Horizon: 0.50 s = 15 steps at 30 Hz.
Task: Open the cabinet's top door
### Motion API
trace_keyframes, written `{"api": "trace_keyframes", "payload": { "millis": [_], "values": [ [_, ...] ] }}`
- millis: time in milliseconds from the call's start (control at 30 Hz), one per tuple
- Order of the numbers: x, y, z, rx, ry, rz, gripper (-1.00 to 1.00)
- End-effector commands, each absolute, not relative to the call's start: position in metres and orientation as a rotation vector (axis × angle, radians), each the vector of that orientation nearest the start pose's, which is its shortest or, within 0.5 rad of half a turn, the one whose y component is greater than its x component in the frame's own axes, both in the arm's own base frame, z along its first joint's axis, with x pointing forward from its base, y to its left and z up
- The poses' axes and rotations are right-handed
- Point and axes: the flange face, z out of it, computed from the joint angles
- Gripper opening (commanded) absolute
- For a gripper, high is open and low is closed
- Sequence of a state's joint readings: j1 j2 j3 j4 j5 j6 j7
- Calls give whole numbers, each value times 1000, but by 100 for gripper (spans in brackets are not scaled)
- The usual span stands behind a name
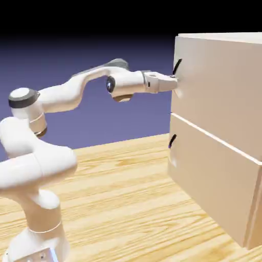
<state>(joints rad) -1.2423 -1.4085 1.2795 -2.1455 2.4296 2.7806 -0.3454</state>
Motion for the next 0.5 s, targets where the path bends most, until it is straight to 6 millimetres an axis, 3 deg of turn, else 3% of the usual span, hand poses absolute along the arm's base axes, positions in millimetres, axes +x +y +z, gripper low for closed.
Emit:
{"api": "trace_keyframes", "payload": {
  "millis": [0, 233, 467],
  "values": [
    [459, 205, 526, -1763, 675, -1724, -100],
    [398, 177, 526, -1767, 540, -1631, -100],
    [335, 137, 526, -1763, 395, -1526, -100]
  ]
}}
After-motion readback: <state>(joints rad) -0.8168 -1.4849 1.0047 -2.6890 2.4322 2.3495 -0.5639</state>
